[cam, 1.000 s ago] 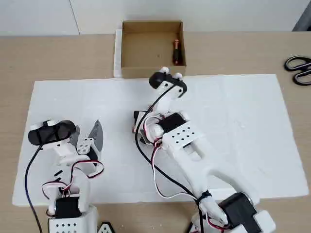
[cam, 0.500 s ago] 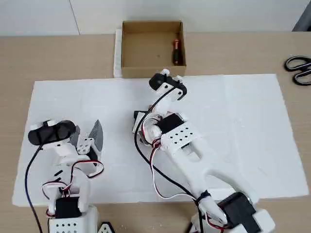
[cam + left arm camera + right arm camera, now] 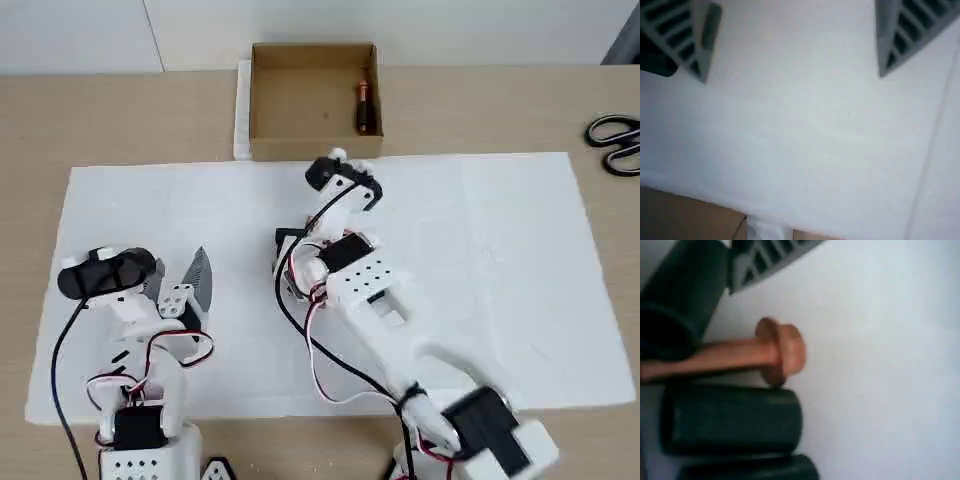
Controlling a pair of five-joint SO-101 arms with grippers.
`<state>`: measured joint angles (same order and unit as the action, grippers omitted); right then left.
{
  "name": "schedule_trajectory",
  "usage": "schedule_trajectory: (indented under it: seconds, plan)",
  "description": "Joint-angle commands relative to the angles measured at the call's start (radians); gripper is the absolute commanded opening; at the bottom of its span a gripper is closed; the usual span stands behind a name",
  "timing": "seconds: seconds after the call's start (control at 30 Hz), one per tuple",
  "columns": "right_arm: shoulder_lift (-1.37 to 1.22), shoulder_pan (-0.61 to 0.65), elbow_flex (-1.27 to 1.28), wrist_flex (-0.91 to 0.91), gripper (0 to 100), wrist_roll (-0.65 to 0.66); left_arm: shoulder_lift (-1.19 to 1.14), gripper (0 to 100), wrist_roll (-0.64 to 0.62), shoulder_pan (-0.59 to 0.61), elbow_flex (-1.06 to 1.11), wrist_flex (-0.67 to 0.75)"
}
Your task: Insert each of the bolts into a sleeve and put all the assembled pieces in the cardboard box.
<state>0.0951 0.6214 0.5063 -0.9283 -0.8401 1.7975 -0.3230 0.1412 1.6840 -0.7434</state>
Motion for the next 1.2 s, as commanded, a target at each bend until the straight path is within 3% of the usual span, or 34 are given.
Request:
schedule_trajectory:
  seconds: [0.0, 0.37, 1.17]
  plan:
    - [-0.024, 0.001, -0.054, 0.001, 22.2, -0.009, 0.011, 21, 0.0, 0.005, -0.002, 0.005]
    - [-0.025, 0.002, -0.077, 0.041, 17.7, -0.006, 0.011, 21, 0.0, 0.005, -0.002, 0.005]
    - [-0.027, 0.071, -0.084, 0.104, 17.6, -0.005, 0.011, 21, 0.0, 0.005, -0.002, 0.005]
